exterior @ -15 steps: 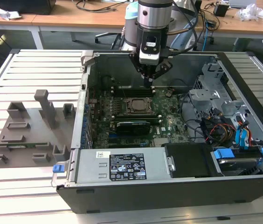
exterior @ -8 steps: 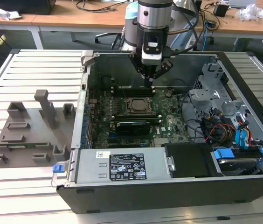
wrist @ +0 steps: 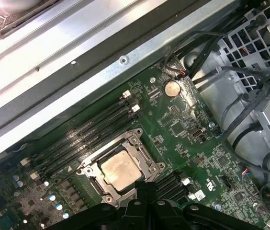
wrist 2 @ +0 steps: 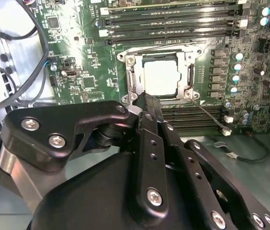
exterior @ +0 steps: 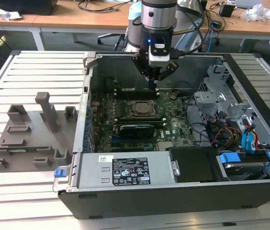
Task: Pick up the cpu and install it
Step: 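Install the first cpu locking lever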
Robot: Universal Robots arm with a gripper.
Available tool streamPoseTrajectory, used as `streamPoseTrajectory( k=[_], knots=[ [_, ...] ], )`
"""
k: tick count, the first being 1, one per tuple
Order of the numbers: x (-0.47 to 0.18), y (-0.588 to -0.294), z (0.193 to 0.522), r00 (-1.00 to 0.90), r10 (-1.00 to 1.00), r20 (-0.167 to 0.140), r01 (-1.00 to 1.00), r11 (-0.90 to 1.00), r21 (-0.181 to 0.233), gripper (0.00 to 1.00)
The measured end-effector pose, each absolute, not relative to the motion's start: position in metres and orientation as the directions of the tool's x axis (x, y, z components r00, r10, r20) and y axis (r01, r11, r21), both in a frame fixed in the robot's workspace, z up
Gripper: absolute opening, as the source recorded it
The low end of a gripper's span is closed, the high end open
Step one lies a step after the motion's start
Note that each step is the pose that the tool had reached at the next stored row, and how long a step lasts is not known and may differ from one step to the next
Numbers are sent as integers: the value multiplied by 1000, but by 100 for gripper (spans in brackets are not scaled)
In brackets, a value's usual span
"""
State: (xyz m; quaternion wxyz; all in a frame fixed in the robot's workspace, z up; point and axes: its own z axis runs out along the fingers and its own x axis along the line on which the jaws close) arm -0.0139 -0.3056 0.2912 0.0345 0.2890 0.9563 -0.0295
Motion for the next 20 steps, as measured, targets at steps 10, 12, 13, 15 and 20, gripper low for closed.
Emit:
streamPoseTrajectory(
  k=[10, 12, 13, 15, 20],
  knots=[
    [-14, -306, 291, -878, 472, -83, 476, 879, -36, 11],
    [-14, -306, 291, -887, 453, -83, 457, 889, -36, 11],
    [-14, -306, 291, -890, 448, -83, 452, 891, -36, 11],
    [-14, -306, 291, -897, 435, -83, 438, 898, -36, 11],
    [-14, -306, 291, -912, 403, -83, 406, 913, -36, 11]
  ],
)
